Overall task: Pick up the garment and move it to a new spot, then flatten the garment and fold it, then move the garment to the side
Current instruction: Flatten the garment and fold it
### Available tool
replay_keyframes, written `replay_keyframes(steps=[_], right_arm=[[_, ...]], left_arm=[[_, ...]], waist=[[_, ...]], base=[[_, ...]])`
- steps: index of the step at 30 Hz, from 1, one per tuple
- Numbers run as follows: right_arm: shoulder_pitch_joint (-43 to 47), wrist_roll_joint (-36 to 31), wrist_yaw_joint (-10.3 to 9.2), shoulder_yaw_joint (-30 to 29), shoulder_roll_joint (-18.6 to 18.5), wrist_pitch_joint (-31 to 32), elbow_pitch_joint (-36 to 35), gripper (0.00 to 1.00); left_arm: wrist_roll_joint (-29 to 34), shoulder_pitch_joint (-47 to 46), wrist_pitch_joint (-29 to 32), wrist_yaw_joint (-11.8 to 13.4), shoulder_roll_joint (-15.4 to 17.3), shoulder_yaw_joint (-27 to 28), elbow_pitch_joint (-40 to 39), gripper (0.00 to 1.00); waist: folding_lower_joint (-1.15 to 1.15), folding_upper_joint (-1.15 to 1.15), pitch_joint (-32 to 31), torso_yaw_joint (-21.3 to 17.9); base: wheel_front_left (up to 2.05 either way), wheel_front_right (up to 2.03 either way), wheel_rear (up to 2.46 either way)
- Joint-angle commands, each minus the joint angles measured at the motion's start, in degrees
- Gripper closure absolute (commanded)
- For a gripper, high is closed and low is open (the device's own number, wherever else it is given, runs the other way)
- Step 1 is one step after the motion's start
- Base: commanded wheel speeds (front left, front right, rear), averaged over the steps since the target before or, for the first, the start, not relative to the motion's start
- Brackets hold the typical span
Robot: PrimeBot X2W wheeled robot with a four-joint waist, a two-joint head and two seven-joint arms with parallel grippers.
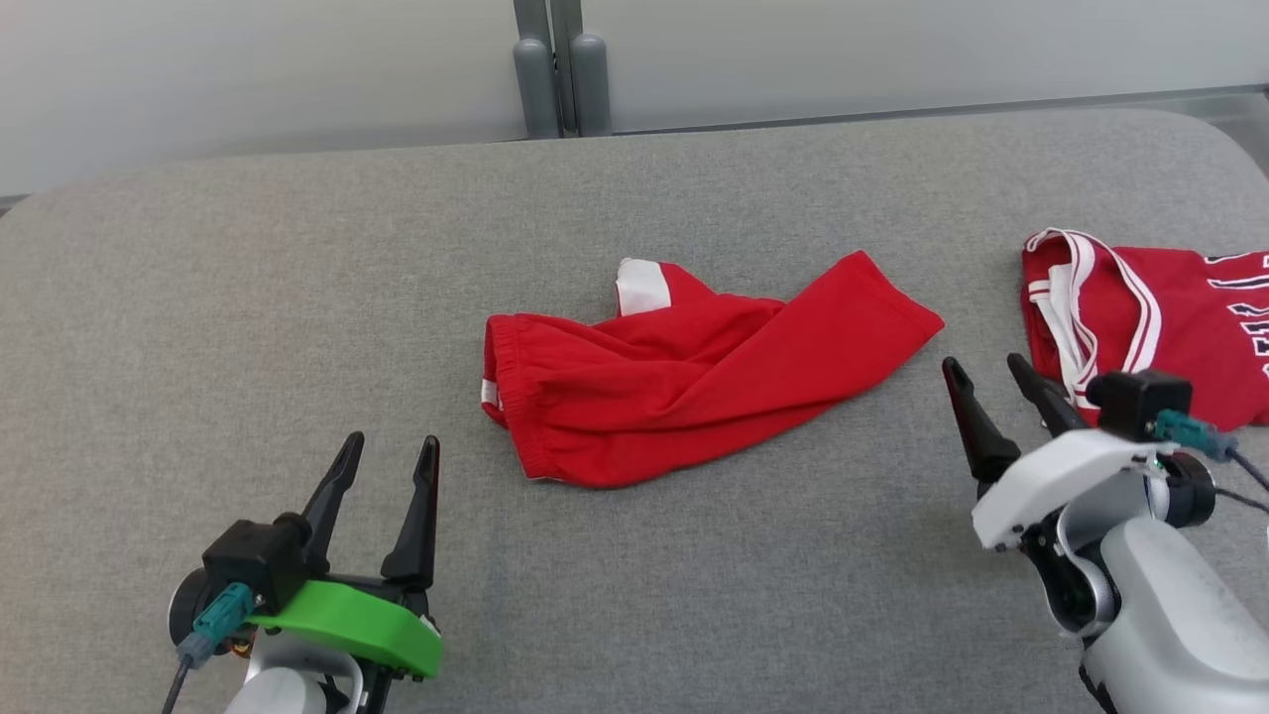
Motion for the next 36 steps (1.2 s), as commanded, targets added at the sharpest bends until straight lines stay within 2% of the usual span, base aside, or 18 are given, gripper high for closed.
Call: replay_keyframes(steps=[1,9,13,18,19,20,21,30,33,36], right_arm=[[-2.16,0.93,-0.01,-0.64,0.19,1.88,1.50,0.00],[-12.66,2.80,0.01,-3.56,0.54,13.58,13.81,0.00],[-15.90,3.78,0.00,-5.18,1.13,15.64,17.93,0.00],[-17.98,4.78,0.00,-5.21,1.58,14.11,20.40,0.00],[-18.18,4.94,0.00,-4.97,1.64,13.42,20.63,0.58],[-18.28,5.06,0.00,-4.74,1.77,12.71,20.59,0.75],[-18.27,5.30,0.00,-4.36,1.99,11.94,20.38,1.00],[-16.25,6.53,0.00,-0.84,2.52,7.93,14.65,1.00],[-17.51,6.98,0.00,0.18,2.86,9.27,11.75,1.00],[-20.00,6.02,0.00,-0.20,2.69,11.24,11.69,1.00]], left_arm=[[-0.46,-0.99,0.02,-0.26,0.15,-0.13,-0.13,0.00],[-0.10,-3.22,0.23,-0.54,0.21,-0.59,0.17,0.00],[0.01,-4.02,0.15,-0.75,0.12,-0.69,0.53,0.00],[0.10,-4.73,0.00,-0.87,-0.02,-0.89,1.04,0.00],[0.12,-4.82,-0.02,-0.88,0.00,-0.93,1.14,0.00],[0.14,-4.84,-0.03,-0.88,0.04,-0.94,1.23,0.00],[0.15,-4.82,-0.02,-0.82,0.08,-0.94,1.32,0.00],[-0.13,-3.39,0.02,-0.47,-0.05,-1.58,1.87,0.00],[-0.18,-3.61,0.15,-0.66,-0.24,-2.01,1.70,0.00],[-0.31,-4.19,0.16,-0.98,-0.48,-2.36,1.79,0.00]], waist=[[0.00,0.00,1.40,1.04],[0.00,0.00,5.42,4.30],[0.00,0.00,6.79,5.59],[0.00,0.00,7.55,6.42],[0.00,0.00,7.56,6.52],[0.00,0.00,7.51,6.56],[0.00,0.00,7.39,6.56],[0.00,0.00,5.24,6.19],[0.00,0.00,5.44,6.61],[0.00,0.00,6.34,7.85]], base=[[0.00,0.00,0.00],[0.00,0.00,0.00],[0.00,0.00,0.00],[0.00,0.00,0.00],[0.00,0.00,0.00],[0.00,0.00,0.00],[0.00,0.00,0.00],[0.00,0.00,0.00],[0.00,0.00,0.00],[0.00,0.00,0.00]])
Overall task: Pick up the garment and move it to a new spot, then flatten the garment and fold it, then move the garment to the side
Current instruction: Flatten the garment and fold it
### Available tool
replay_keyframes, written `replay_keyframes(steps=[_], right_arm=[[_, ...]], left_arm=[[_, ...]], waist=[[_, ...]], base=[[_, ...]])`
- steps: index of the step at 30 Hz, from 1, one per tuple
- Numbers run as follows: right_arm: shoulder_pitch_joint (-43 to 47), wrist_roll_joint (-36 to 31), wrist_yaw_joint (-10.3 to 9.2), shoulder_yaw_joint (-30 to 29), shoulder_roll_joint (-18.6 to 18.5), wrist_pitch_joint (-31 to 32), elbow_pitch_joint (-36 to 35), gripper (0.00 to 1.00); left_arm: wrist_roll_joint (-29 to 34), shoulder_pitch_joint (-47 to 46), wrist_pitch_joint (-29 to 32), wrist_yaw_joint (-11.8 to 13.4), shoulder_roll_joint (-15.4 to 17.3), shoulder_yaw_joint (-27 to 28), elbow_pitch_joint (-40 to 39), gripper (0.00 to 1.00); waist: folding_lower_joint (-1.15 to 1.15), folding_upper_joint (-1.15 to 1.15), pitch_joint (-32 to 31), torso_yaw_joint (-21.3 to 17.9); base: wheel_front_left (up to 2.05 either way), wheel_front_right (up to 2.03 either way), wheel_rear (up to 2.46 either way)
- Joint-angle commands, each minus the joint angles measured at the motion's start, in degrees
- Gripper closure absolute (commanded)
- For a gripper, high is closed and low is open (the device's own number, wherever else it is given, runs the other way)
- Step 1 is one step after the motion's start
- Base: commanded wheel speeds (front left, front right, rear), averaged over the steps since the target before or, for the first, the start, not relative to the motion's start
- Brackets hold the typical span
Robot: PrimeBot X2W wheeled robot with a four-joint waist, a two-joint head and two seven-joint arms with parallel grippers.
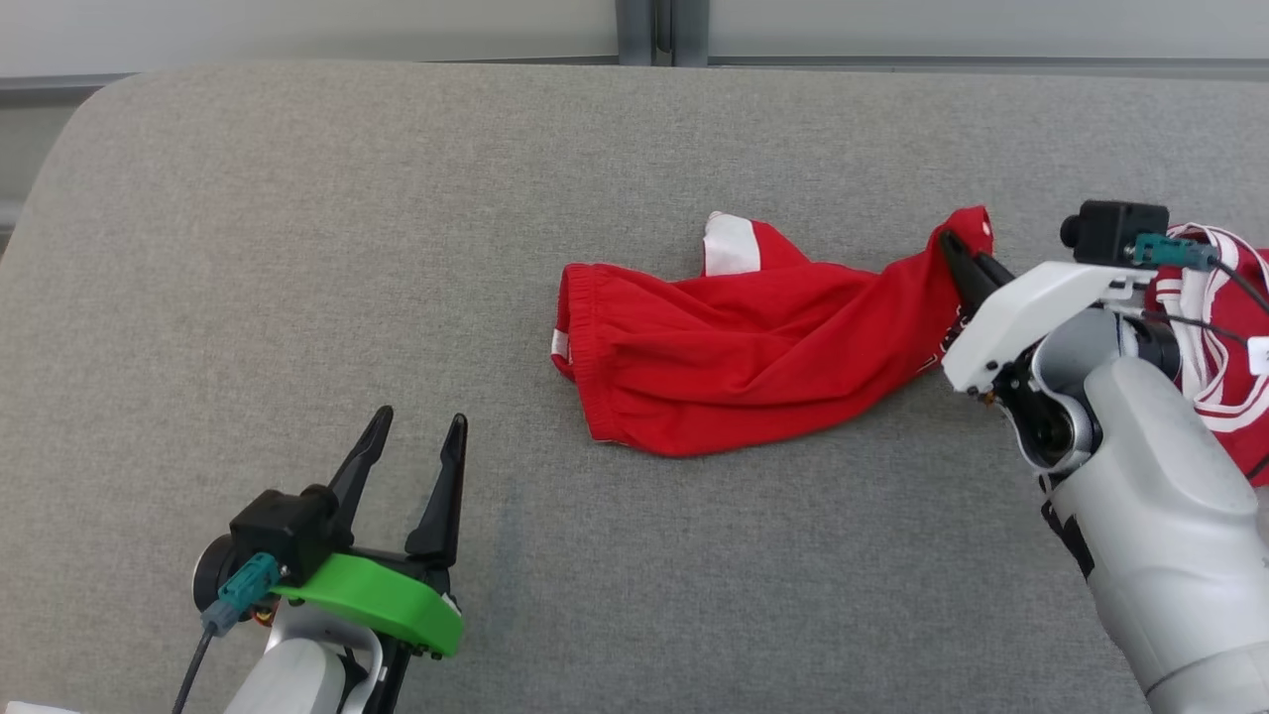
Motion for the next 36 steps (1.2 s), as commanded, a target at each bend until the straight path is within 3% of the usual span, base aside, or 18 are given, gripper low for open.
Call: replay_keyframes(steps=[1,7,13,14,16,17,27,36], right_arm=[[-1.97,-0.37,0.00,-0.81,0.19,0.68,0.59,1.00],[-9.18,-3.33,0.00,-3.08,1.38,3.43,7.30,1.00],[-15.76,-7.25,0.00,-7.53,0.95,0.99,17.82,1.00],[-16.66,-7.62,0.00,-8.22,1.22,0.38,19.55,0.91],[-17.77,-8.53,0.00,-8.67,1.63,-0.38,22.22,0.24],[-18.20,-8.63,0.00,-8.90,1.83,-1.11,22.99,0.00],[-13.75,-6.67,0.00,-5.83,3.64,-10.43,22.26,0.00],[-2.49,-3.42,0.00,-0.90,0.91,-16.94,11.09,0.00]], left_arm=[[-0.48,-0.73,-0.04,-0.25,-0.13,-0.01,0.10,0.00],[-0.61,-2.43,-0.26,-0.85,-1.22,-0.43,1.25,0.00],[-0.22,-3.79,-0.48,-1.53,-2.19,-0.61,2.75,0.00],[-0.14,-3.93,-0.52,-1.61,-2.27,-0.56,3.01,0.00],[0.01,-4.02,-0.60,-1.65,-2.34,-0.38,3.45,0.00],[0.07,-4.05,-0.63,-1.68,-2.33,-0.26,3.63,0.00],[0.67,-1.73,-0.65,-1.69,-1.42,0.21,4.41,0.00],[-0.13,0.86,0.83,-0.85,-0.03,-0.03,3.32,0.00]], waist=[[0.00,0.00,1.19,1.37],[0.00,0.00,3.61,4.44],[0.00,0.00,4.67,6.08],[0.00,0.00,4.68,6.15],[0.00,0.00,4.39,6.05],[0.00,0.00,4.11,5.85],[0.00,0.00,-2.34,0.68],[0.00,0.00,-6.01,-4.55]], base=[[0.00,0.00,0.00],[0.00,0.00,0.00],[0.00,0.00,0.00],[0.00,0.00,0.00],[0.00,0.00,0.00],[0.00,0.00,0.00],[0.00,0.00,0.00],[0.00,0.00,0.00]])
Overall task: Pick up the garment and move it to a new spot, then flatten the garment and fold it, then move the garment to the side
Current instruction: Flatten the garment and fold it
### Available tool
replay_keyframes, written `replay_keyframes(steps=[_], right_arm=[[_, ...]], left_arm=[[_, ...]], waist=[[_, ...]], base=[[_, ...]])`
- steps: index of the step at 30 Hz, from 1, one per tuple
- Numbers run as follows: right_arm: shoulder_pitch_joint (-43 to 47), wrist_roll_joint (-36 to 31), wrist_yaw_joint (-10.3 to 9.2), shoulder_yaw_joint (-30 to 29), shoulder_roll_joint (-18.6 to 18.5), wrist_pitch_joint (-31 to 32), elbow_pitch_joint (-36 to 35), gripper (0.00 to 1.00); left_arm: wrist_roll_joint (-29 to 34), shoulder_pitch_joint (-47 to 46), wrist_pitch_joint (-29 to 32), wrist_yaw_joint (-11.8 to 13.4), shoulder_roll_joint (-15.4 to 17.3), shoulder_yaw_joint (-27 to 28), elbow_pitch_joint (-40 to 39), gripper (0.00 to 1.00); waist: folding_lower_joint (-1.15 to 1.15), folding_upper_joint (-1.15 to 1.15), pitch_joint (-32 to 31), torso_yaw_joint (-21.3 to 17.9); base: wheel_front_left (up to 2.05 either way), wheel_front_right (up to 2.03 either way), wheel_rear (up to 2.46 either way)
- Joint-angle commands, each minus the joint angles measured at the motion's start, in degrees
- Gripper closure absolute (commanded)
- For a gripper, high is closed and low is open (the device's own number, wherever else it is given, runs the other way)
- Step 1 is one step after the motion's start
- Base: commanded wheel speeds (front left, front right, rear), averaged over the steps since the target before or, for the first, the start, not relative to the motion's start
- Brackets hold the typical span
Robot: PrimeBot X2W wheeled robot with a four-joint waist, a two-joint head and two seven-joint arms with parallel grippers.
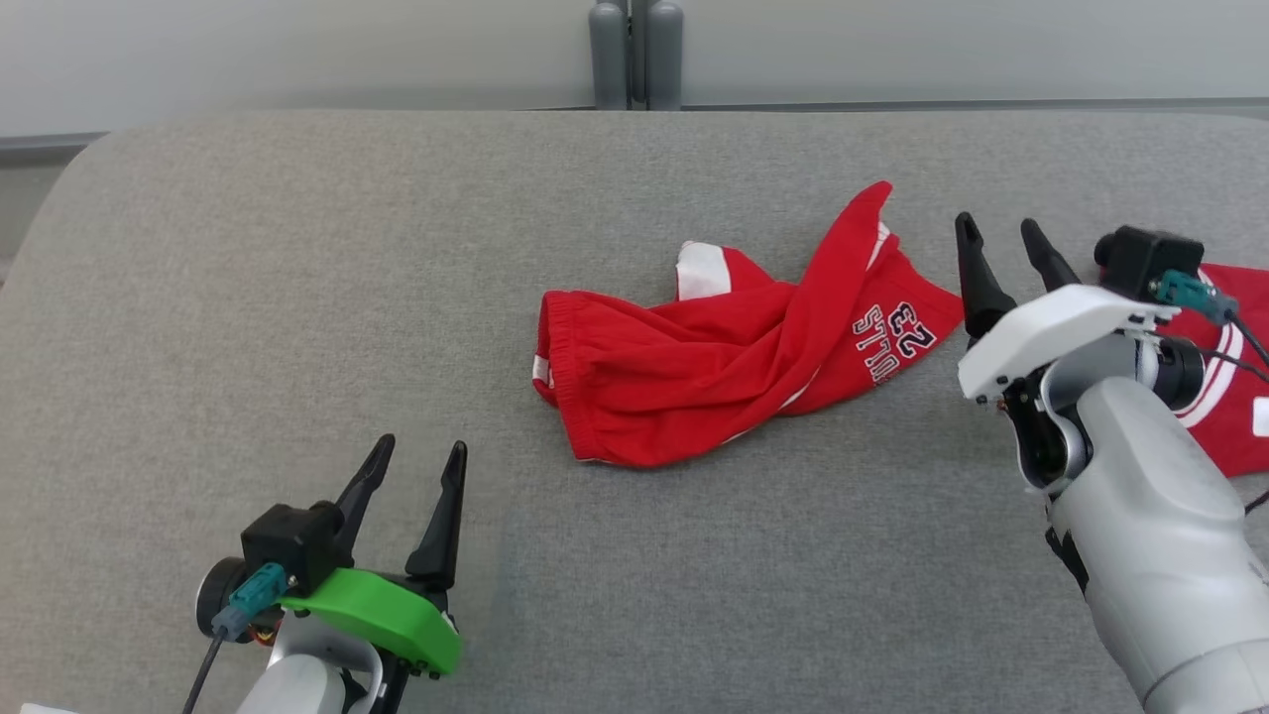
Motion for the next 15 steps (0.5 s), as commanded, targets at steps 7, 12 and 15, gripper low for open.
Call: replay_keyframes(steps=[7,12,15], right_arm=[[13.09,1.31,0.00,0.14,-1.67,-2.39,-12.65,0.00],[18.55,1.02,0.00,-1.54,-1.10,-2.60,-19.58,0.00],[20.25,0.29,0.00,-2.00,-0.85,-2.53,-22.50,0.00]], left_arm=[[-1.28,0.78,3.84,-1.48,0.92,-2.54,-0.46,0.00],[-0.90,-0.35,6.30,-2.38,1.86,-4.21,-0.40,0.00],[-1.37,-0.99,7.40,-2.68,2.00,-4.87,-0.07,0.00]], waist=[[0.00,0.00,-1.95,-5.40],[0.00,0.00,-0.95,-7.10],[0.00,0.00,-0.28,-7.93]], base=[[0.00,0.00,0.00],[0.00,0.00,0.00],[0.00,0.00,0.00]])
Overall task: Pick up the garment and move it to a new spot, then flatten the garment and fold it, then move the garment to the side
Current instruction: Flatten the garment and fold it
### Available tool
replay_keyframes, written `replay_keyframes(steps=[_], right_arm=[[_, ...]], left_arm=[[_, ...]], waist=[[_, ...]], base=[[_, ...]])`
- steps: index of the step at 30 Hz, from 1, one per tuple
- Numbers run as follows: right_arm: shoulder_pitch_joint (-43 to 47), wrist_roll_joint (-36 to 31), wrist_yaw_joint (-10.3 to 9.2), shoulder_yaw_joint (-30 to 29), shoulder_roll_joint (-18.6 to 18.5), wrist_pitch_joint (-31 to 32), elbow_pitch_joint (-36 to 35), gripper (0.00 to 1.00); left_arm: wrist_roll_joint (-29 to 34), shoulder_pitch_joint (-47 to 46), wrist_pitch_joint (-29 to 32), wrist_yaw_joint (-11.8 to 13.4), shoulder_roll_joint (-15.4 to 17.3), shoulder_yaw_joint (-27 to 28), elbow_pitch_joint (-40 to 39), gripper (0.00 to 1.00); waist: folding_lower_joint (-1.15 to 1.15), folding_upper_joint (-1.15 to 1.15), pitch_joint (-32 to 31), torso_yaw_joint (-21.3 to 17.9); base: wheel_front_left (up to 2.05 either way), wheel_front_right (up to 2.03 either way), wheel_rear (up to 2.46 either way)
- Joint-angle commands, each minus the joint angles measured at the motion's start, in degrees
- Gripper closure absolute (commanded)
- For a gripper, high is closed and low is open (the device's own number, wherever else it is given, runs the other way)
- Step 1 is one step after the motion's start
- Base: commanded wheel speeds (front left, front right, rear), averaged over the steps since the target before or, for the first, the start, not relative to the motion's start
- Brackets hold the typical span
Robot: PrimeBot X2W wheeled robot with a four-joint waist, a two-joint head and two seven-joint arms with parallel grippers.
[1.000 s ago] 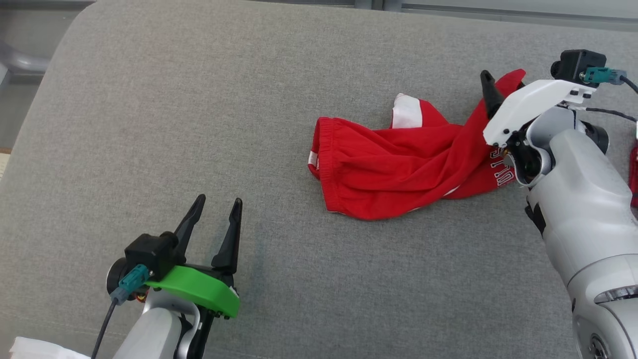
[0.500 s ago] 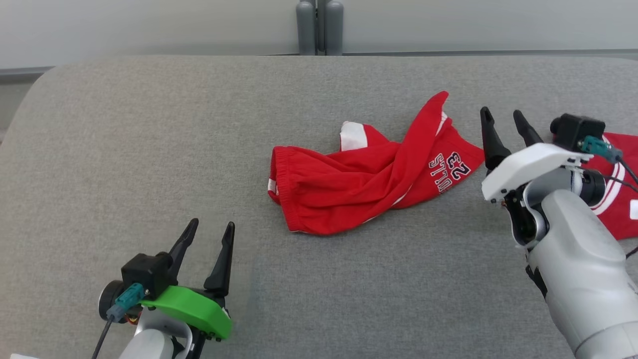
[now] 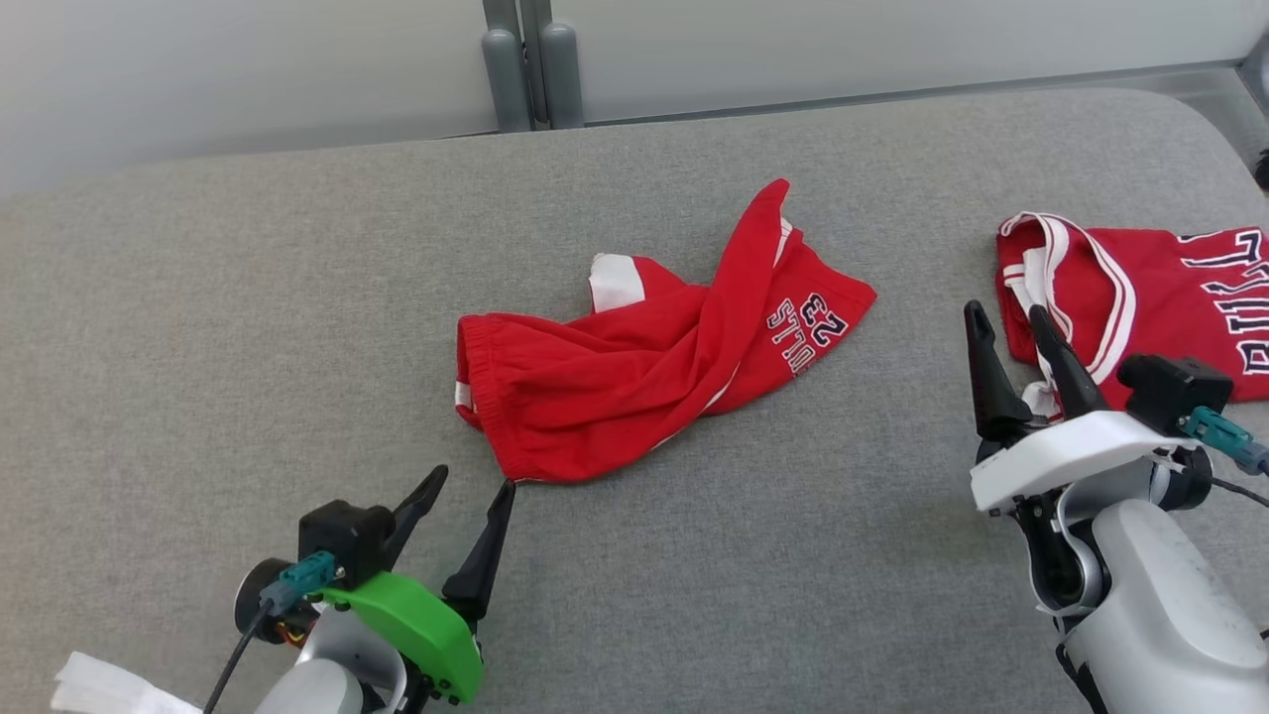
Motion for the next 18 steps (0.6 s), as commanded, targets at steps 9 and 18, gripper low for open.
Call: replay_keyframes(steps=[9,18], right_arm=[[1.93,-2.10,0.00,-1.04,0.96,1.03,-4.44,0.00],[2.44,-3.10,0.00,-1.77,1.97,2.12,-6.45,0.00]], left_arm=[[-0.99,-3.93,3.30,-1.10,0.42,-2.61,3.37,0.00],[-2.84,-8.95,5.45,-1.88,2.37,-6.11,10.19,0.00]], waist=[[0.00,0.00,2.86,-2.28],[0.00,0.00,3.89,-3.76]], base=[[0.00,0.00,0.00],[0.00,0.00,0.00]])
